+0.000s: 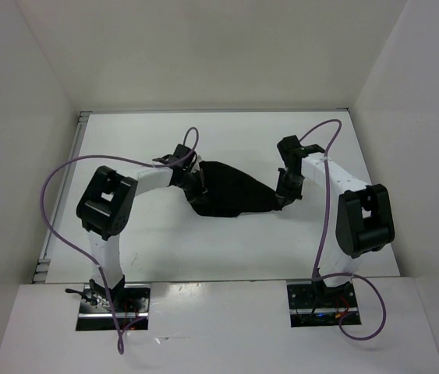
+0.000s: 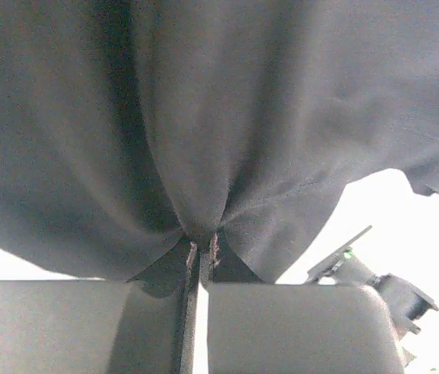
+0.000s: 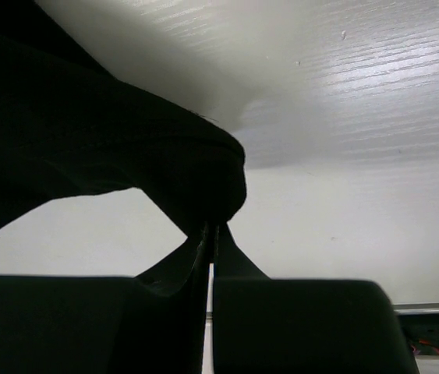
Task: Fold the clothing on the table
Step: Flatten the skirt out
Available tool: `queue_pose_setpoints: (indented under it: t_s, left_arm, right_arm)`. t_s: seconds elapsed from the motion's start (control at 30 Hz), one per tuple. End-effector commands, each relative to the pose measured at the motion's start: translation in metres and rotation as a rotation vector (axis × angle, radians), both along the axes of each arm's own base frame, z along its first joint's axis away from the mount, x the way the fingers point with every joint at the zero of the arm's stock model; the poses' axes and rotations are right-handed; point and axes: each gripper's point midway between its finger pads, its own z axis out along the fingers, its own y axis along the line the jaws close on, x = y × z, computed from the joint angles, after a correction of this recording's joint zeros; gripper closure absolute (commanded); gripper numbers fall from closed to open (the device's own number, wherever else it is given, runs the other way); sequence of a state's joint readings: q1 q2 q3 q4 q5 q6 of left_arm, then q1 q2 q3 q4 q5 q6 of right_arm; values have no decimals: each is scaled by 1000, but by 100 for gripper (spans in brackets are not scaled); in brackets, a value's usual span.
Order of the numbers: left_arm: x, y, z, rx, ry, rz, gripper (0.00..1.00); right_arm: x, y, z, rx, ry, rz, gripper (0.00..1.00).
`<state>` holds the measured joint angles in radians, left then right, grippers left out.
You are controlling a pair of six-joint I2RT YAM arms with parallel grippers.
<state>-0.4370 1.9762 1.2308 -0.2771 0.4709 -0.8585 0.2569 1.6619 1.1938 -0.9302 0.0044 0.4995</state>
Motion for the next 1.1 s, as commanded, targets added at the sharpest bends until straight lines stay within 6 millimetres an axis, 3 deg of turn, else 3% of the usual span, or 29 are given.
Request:
queue_pose_setpoints:
  t_s: [0.0, 0.07, 0.17, 0.43, 0.5, 0.73, 0.87, 0.97, 1.07]
  left_arm:
    - [35, 25, 93, -12, -250, 24, 100]
    - [36, 40, 128, -12, -337, 15, 100]
    - [36, 55, 147, -43, -365, 6, 100]
    - [2, 59, 143, -132, -334, -57, 100]
    - [-1, 61, 141, -142, -343, -86, 100]
    - [-47, 68, 86, -105, -170, -152, 100]
    - [-61, 72, 73, -96, -128, -151, 100]
    - [-70, 64, 70, -122, -119, -176, 96]
    - [-71, 64, 65, -123, -94, -160, 93]
  right_arm:
    - [14, -5, 28, -5, -92, -10, 100]
    - [19, -10, 35, 0, -114, -29, 100]
    - [22, -8, 41, 28, -128, -32, 100]
    - [36, -2, 77, 70, -246, -28, 100]
    - [37, -5, 77, 69, -246, -37, 100]
    - [30, -3, 64, 84, -214, -31, 100]
    - [19, 0, 56, 105, -183, -33, 100]
    - [15, 10, 52, 161, -163, -17, 100]
    - [11, 11, 49, 170, -149, -24, 100]
